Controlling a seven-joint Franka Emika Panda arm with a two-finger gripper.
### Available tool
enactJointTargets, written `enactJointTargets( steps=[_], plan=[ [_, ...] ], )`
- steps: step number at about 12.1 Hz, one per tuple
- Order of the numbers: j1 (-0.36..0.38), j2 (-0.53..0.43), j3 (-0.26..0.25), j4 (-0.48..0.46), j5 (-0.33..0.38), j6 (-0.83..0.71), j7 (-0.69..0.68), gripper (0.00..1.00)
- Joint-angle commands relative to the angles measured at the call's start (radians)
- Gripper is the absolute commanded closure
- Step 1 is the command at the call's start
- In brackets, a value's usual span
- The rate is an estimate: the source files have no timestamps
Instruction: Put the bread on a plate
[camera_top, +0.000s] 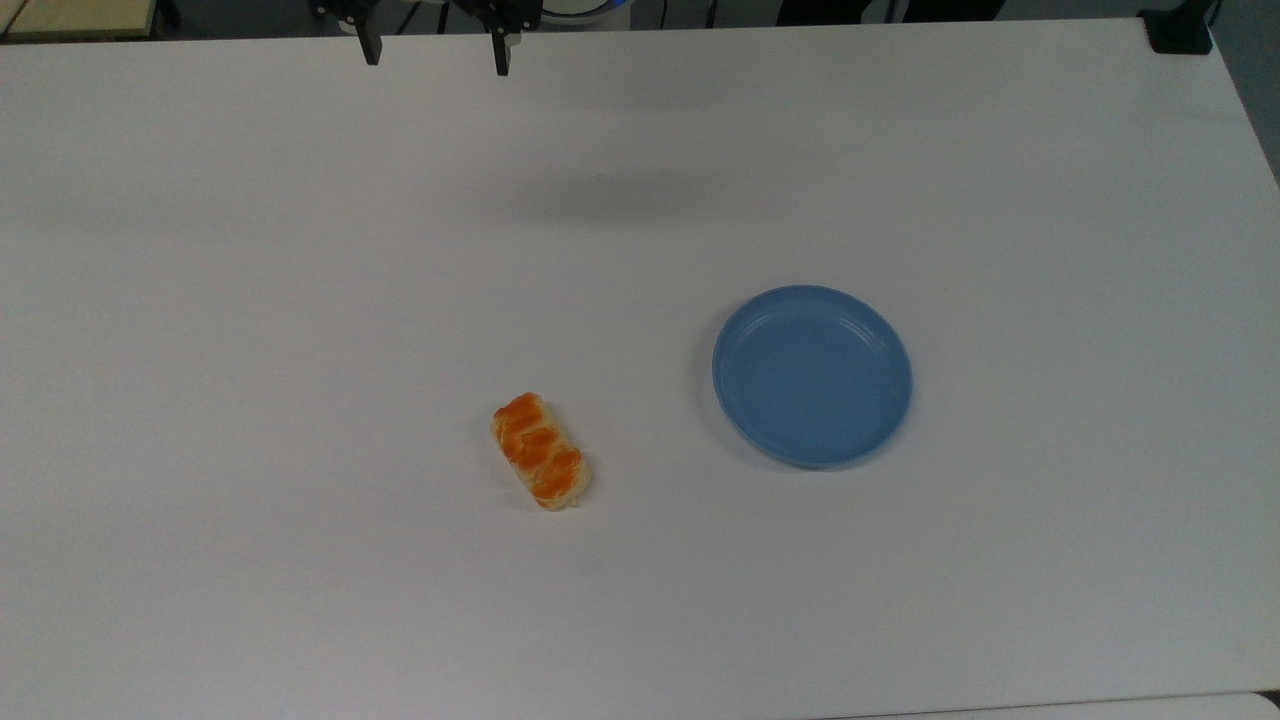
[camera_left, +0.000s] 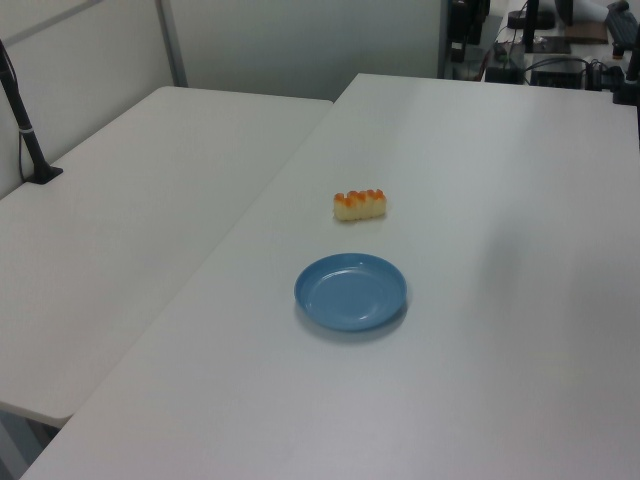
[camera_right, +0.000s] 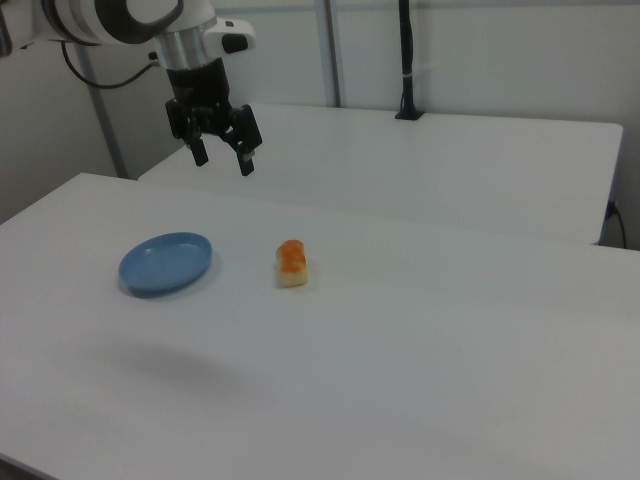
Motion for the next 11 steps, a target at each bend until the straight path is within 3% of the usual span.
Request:
enactJointTargets(
  steps=[1,11],
  plan=[
    [0.009,-0.002,0.000,0.002,0.002,-0.005,-0.010,0.00],
    [-0.017,-0.028,0.038,-0.006,-0.001,-0.025,-0.016,0.00]
  ],
)
